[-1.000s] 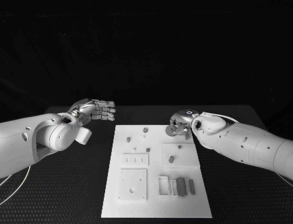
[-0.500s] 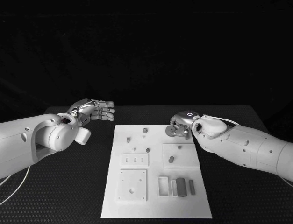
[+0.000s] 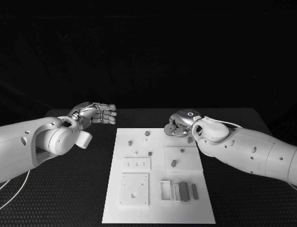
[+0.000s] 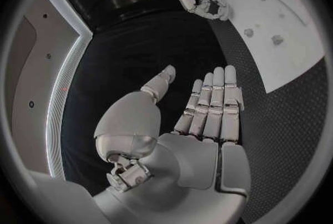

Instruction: Assemble the parts on the task board

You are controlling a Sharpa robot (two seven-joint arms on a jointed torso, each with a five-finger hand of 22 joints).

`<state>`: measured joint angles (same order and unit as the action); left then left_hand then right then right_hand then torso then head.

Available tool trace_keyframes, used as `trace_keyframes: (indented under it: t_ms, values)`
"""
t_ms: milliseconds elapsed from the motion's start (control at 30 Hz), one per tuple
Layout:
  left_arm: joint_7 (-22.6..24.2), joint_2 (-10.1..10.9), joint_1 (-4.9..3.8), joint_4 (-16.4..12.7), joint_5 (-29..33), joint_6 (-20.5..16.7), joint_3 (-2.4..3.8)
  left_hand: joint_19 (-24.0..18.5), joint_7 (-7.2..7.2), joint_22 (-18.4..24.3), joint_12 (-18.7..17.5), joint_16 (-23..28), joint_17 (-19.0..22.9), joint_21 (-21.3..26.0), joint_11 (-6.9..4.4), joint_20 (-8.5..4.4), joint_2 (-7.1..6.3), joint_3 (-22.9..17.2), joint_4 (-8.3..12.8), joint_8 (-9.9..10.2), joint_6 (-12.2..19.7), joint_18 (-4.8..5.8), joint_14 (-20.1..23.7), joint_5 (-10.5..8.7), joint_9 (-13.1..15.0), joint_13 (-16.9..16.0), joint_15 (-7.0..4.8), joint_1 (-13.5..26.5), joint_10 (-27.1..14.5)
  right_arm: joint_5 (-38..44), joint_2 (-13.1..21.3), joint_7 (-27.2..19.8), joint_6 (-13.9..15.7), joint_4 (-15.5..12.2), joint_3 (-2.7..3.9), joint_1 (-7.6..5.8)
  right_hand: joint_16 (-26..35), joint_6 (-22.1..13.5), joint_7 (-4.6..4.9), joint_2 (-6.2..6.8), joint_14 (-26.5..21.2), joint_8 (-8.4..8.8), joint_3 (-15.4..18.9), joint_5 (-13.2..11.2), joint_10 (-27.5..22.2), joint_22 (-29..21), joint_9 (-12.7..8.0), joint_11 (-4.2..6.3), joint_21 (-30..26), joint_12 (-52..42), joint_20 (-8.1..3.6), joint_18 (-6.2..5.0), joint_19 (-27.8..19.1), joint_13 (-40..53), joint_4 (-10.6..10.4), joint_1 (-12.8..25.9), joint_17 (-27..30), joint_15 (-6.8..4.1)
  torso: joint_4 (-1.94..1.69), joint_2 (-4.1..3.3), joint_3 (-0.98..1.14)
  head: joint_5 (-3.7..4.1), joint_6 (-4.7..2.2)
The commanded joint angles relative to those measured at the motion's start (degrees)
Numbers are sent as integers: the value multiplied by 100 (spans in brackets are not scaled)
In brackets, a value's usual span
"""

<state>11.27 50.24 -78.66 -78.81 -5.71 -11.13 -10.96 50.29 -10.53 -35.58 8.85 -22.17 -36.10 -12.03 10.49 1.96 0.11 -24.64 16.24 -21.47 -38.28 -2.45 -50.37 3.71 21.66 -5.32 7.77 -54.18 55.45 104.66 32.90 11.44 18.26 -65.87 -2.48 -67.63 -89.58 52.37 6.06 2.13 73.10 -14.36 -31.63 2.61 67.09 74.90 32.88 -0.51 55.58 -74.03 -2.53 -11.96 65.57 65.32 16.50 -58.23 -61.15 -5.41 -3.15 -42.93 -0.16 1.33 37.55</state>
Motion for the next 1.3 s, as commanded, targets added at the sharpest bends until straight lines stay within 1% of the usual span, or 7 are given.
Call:
trace_keyframes:
  t_ms: [33,200,333,467,700,833,1300]
  values:
    - [51,3,-8,-29,-20,42,5,40,-300,6,-33,22,-7,30,33,11,-12,45,3,28,-21,-59,-55,-27,-9,7,4,-50,-4,507,-26,348,90,-259,-5,9,-1,262,85,42,46,-32,6,17,45,73,42,-3,12,39,-21,-304,48,-14,-55,74,6,-2,-5,-1,-1,-10,-8]
    - [51,7,-9,-34,-20,40,5,40,-300,6,-35,25,-9,31,33,11,-13,45,3,29,-21,-59,-55,-27,-9,8,4,-51,-5,723,-140,426,59,-456,-13,10,9,271,79,91,59,-30,-4,17,61,66,39,4,3,53,-28,-304,63,-33,-71,99,22,-9,-10,-6,6,-24,-7]
    - [53,8,-9,-40,-20,34,6,40,-300,6,-36,27,-11,32,34,12,-13,45,3,30,-21,-59,-55,-27,-10,9,4,-52,-5,921,-283,481,56,-513,-108,11,17,276,75,154,70,-26,-15,17,68,60,35,7,-6,68,-34,-304,76,-52,-88,119,35,-13,-11,-1,-1,-32,-22]
    - [54,-5,-9,-46,-20,24,6,40,-299,6,-38,29,-13,33,34,11,-13,45,5,31,-19,-59,-56,-27,-10,10,4,-55,-6,1015,-492,528,46,-442,-202,31,24,282,73,216,85,-23,-30,18,77,54,33,10,-15,80,-40,-304,89,-66,-111,134,35,-16,-19,-2,4,-49,-24]
    - [56,-38,-9,-32,-20,38,6,41,-298,6,-42,33,-17,35,35,12,-14,46,5,35,-16,-59,-57,-27,-12,12,4,-57,-8,1015,-766,586,5,-273,-251,119,29,286,70,242,105,-20,-48,18,90,49,30,13,-23,86,-45,-304,105,-75,-152,156,28,-19,-42,-1,1,-62,-17]
    - [57,-46,-9,-24,-20,39,6,42,-297,5,-43,35,-19,36,36,12,-13,46,3,36,-16,-59,-58,-27,-12,13,4,-57,-8,1047,-889,623,-6,-105,-305,144,32,281,71,256,106,-15,-55,17,84,47,28,13,-27,96,-47,-304,110,-89,-165,162,34,-19,-36,0,-8,-64,-10]
    - [51,-63,-10,-19,-20,52,8,43,-298,5,-46,41,-25,38,37,12,-13,48,2,38,-16,-58,-60,-27,-13,14,4,-56,-7,1046,-1066,619,-55,66,-307,151,43,258,77,293,89,3,-70,18,64,41,19,8,-42,125,-49,-304,113,-123,-204,183,77,-16,-14,-6,0,-94,-13]
